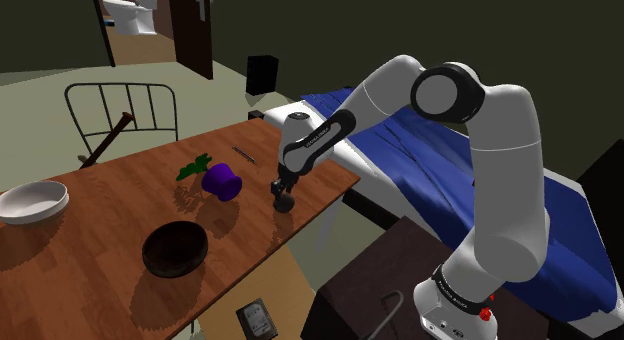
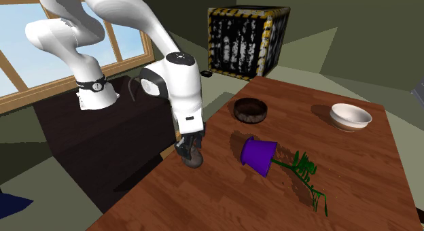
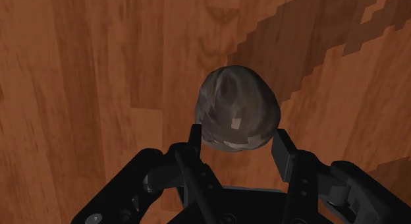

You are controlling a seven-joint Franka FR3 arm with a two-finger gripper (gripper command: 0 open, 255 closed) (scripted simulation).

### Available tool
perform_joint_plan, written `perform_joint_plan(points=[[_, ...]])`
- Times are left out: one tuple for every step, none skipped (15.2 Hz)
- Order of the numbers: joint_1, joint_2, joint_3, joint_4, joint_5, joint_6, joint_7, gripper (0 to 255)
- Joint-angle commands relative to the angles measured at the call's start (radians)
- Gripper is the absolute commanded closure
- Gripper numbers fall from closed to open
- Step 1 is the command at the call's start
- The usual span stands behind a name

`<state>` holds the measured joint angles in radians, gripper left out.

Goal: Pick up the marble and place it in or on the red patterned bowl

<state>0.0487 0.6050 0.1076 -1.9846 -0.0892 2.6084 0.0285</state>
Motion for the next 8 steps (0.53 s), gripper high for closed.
perform_joint_plan(points=[[-0.001,-0.011,0.002,-0.007,0.002,-0.008,-0.001,255],[-0.002,-0.022,0.003,-0.010,0.003,-0.017,-0.002,255],[-0.003,-0.034,0.005,-0.013,0.005,-0.026,-0.002,255],[-0.004,-0.045,0.007,-0.014,0.007,-0.035,-0.004,255],[-0.006,-0.056,0.008,-0.016,0.008,-0.045,-0.005,255],[-0.007,-0.067,0.010,-0.018,0.010,-0.054,-0.006,255],[-0.008,-0.078,0.011,-0.020,0.012,-0.063,-0.007,255],[-0.009,-0.089,0.013,-0.021,0.014,-0.073,-0.008,255]])
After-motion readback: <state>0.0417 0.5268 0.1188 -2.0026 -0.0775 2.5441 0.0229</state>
